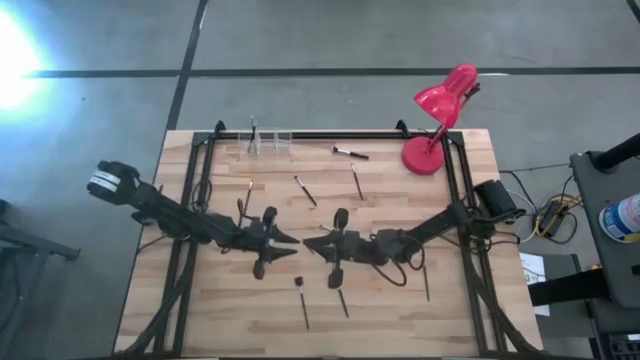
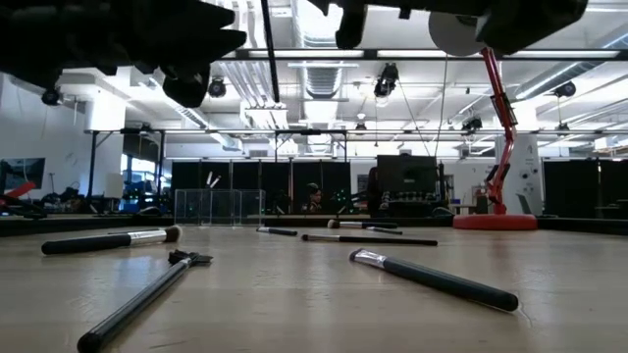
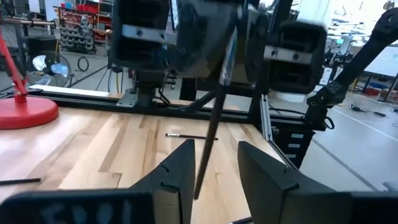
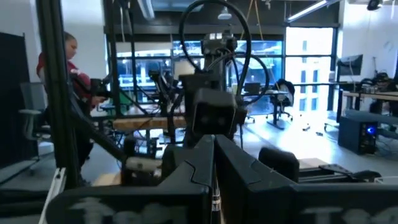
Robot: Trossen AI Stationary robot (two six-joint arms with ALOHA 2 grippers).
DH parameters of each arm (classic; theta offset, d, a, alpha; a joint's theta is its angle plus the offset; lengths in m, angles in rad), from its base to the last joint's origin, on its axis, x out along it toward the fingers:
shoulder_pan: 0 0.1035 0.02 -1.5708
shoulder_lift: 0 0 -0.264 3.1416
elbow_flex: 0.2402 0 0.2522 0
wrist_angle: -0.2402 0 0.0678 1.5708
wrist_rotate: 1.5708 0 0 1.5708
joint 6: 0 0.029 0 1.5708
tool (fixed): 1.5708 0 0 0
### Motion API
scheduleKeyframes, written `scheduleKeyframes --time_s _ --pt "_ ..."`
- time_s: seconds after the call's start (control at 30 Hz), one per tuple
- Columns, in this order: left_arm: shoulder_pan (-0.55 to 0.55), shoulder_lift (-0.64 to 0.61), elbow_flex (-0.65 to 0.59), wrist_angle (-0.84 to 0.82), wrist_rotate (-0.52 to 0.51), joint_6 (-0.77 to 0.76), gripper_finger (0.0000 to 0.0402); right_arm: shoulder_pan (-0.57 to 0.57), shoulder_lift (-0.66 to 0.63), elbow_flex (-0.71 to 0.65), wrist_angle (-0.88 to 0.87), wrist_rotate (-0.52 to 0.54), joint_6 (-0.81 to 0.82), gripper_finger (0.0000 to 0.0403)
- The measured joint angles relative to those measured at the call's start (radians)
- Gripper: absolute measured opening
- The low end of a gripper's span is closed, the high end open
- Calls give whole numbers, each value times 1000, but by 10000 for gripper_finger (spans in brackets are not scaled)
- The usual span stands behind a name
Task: Put items in baskets/containers
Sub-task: Put the black eyeshadow brush into the transparent organizer
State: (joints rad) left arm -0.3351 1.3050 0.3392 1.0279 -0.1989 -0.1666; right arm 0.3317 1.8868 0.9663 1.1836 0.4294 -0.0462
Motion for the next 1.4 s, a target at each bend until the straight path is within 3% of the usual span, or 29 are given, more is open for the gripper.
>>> scheduleKeyframes --time_s 0.3,0.57,0.87,0.97,1.07,1.23,1.33,1.4 --pt "-2 119 109 35 -4 38 116 -2 0 23 -26 -15 1 8" --pt "-2 100 132 47 -5 89 109 -1 0 20 -26 -14 -4 8" --pt "-1 83 122 50 -5 114 17 -1 0 20 -25 -11 -10 8" --pt "-1 83 122 50 -7 112 13 0 0 20 -26 1 -9 9" --pt "0 70 121 19 -45 113 11 3 0 20 -28 65 -38 18" --pt "3 -16 120 -143 -247 170 11 38 -56 3 -60 289 -195 55" --pt "16 -94 120 -241 -346 196 11 70 -161 -26 -189 482 -263 76" --pt "42 -150 120 -305 -396 202 11 78 -246 -58 -330 487 -254 82"
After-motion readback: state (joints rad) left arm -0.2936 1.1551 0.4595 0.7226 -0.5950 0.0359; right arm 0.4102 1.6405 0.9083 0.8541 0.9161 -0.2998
